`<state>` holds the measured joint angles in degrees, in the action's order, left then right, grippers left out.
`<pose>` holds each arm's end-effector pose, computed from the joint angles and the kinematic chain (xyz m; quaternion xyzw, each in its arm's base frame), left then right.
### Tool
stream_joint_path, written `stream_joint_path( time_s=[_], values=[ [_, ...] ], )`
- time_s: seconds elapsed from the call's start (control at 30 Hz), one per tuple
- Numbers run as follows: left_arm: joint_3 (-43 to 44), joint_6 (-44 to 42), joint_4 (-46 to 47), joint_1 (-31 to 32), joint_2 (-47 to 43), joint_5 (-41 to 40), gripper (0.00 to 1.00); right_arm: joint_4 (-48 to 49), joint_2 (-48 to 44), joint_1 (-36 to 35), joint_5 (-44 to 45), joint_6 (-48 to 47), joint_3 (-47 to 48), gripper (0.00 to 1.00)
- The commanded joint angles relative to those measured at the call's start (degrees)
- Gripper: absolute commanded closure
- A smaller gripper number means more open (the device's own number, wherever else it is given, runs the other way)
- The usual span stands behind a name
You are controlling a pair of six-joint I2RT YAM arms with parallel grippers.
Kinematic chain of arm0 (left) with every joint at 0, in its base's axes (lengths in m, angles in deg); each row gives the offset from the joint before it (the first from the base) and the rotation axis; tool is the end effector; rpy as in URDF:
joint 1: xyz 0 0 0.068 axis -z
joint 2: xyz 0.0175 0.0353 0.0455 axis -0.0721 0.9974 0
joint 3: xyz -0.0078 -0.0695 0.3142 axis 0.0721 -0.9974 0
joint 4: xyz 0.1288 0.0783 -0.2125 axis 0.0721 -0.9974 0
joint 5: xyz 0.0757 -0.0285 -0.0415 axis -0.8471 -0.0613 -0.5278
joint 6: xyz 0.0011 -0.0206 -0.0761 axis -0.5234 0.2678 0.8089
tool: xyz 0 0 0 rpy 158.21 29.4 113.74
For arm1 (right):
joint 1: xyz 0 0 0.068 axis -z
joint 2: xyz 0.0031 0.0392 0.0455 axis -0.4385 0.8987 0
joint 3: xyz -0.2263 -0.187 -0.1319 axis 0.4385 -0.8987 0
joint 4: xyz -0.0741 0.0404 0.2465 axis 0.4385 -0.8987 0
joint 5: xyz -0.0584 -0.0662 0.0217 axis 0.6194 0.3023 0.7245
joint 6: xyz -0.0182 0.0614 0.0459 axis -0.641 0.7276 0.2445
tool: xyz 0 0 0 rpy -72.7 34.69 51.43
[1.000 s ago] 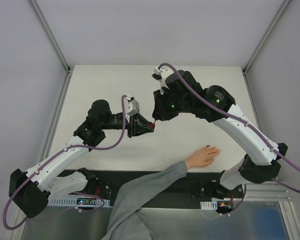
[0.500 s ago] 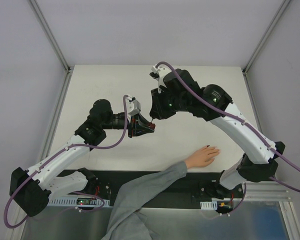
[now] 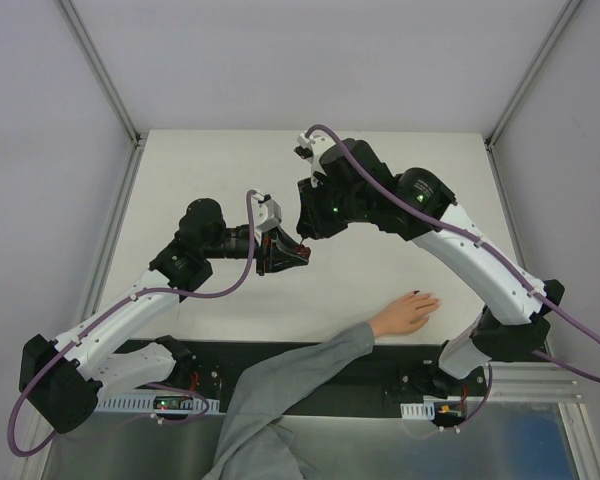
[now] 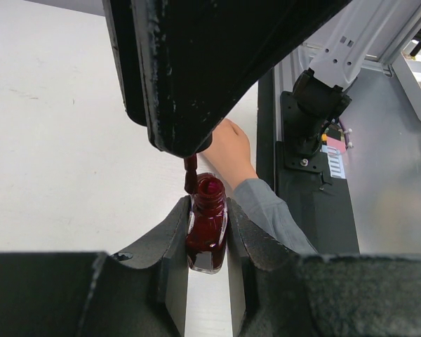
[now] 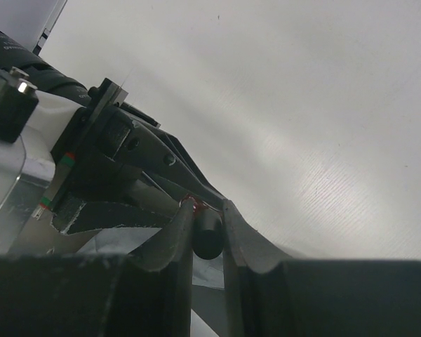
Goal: Paint the nails
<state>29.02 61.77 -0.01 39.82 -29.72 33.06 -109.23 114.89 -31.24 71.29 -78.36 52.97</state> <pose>0.1491 -0.1715 0.3856 0.4748 0.5209 -0.4942 0.5090 0.1813 0.2772 0.5064 -0.3760 0.8020 0.2293 0.4034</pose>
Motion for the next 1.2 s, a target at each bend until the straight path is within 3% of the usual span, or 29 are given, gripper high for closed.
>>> stream_joint_path(
  time_s=[0.0,0.83,1.17],
  values=[
    [1.8,-1.2,1.8,0.5,-0.8,1.9,1.0,1.2,-1.8,-0.4,-0.5,0.1,-0.2,1.0],
    [2.0,-1.5,1.2,0.4,-0.2,0.9,1.0,3.3,-3.0,-0.9,-3.4,0.3,-2.9,0.99],
    [1.9,-1.5,1.2,0.5,-0.8,0.9,1.0,2.9,-3.2,-0.8,-0.1,0.2,-4.7,1.0]
  ],
)
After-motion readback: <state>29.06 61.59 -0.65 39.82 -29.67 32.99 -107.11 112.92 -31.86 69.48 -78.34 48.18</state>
